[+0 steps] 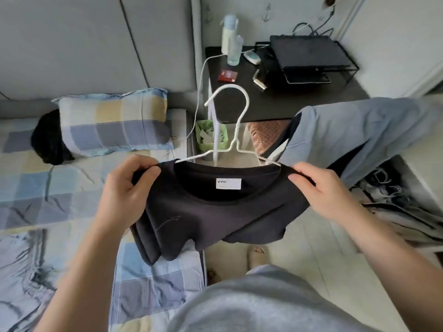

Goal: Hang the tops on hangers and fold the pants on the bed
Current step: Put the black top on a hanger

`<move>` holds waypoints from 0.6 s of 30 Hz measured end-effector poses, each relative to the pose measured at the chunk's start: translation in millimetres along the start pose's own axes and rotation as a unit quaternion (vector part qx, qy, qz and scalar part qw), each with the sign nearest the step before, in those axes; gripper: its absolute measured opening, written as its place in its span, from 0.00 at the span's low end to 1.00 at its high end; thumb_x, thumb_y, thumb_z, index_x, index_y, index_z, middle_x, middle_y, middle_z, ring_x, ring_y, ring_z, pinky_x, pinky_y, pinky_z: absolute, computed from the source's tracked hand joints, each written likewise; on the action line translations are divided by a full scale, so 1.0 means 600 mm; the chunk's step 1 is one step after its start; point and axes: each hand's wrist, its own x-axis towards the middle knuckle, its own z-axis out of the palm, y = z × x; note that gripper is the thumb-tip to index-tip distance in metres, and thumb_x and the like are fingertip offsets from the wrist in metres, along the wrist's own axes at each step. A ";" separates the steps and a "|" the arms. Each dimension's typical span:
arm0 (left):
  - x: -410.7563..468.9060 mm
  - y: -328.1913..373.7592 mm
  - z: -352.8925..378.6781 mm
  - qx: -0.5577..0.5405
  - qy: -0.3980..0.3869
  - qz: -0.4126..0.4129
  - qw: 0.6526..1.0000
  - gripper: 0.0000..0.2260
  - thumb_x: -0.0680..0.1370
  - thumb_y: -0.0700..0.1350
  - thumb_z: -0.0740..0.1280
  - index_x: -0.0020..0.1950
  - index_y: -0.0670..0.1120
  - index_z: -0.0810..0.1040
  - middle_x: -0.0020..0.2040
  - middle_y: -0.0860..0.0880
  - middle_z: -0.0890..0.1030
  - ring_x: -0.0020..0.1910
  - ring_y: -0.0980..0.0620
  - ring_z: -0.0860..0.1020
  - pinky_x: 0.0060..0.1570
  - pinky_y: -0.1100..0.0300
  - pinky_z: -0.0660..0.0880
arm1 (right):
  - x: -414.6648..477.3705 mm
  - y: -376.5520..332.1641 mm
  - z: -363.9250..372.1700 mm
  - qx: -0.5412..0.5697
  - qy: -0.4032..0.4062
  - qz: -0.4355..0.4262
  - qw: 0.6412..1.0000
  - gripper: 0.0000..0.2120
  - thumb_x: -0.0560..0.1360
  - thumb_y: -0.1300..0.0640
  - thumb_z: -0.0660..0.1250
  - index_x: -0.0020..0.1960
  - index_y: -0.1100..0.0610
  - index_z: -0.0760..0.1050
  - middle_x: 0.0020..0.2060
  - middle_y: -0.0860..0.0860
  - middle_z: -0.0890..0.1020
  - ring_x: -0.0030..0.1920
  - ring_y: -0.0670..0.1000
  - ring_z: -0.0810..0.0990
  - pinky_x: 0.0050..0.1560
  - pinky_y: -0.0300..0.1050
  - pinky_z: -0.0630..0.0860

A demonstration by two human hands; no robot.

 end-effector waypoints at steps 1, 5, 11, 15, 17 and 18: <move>0.013 0.009 0.027 0.000 -0.022 0.012 1.000 0.15 0.80 0.41 0.68 0.44 0.63 0.78 0.41 0.64 0.81 0.42 0.66 0.77 0.43 0.76 0.69 | -0.022 0.013 -0.017 -0.019 0.017 0.018 1.000 0.03 0.81 0.58 0.65 0.50 0.54 0.78 0.32 0.38 0.75 0.35 0.37 0.73 0.40 0.32 0.67; 0.051 0.049 0.142 -0.009 -0.112 0.059 0.992 0.13 0.80 0.41 0.68 0.46 0.61 0.77 0.43 0.66 0.80 0.45 0.67 0.77 0.46 0.76 0.68 | -0.115 0.064 -0.081 -0.041 0.067 0.085 0.993 0.06 0.83 0.56 0.61 0.51 0.48 0.75 0.34 0.47 0.77 0.38 0.46 0.77 0.41 0.37 0.70; 0.074 0.131 0.341 -0.018 -0.257 0.131 0.957 0.12 0.81 0.38 0.67 0.47 0.57 0.76 0.46 0.64 0.80 0.48 0.67 0.76 0.50 0.77 0.67 | -0.257 0.144 -0.170 -0.019 0.131 0.165 0.977 0.12 0.83 0.53 0.58 0.43 0.55 0.73 0.33 0.50 0.75 0.34 0.49 0.73 0.36 0.39 0.68; 0.069 0.197 0.493 -0.023 -0.339 0.167 0.925 0.11 0.81 0.38 0.66 0.47 0.54 0.78 0.47 0.58 0.81 0.51 0.57 0.78 0.55 0.67 0.70 | -0.344 0.204 -0.235 0.019 0.156 0.244 0.957 0.13 0.80 0.55 0.59 0.38 0.57 0.69 0.30 0.53 0.72 0.31 0.52 0.71 0.34 0.41 0.64; 0.057 0.236 0.570 -0.025 -0.357 0.178 0.917 0.12 0.80 0.38 0.67 0.46 0.57 0.78 0.46 0.59 0.81 0.51 0.57 0.78 0.55 0.66 0.70 | -0.387 0.234 -0.271 0.039 0.182 0.273 0.944 0.14 0.81 0.62 0.61 0.38 0.50 0.71 0.30 0.49 0.74 0.32 0.48 0.73 0.35 0.39 0.66; 0.049 0.256 0.608 -0.023 -0.363 0.183 0.913 0.13 0.80 0.38 0.68 0.46 0.59 0.78 0.46 0.60 0.81 0.51 0.58 0.78 0.55 0.68 0.70 | -0.407 0.247 -0.289 0.052 0.198 0.289 0.935 0.16 0.80 0.65 0.61 0.38 0.48 0.73 0.31 0.47 0.76 0.33 0.46 0.74 0.36 0.36 0.67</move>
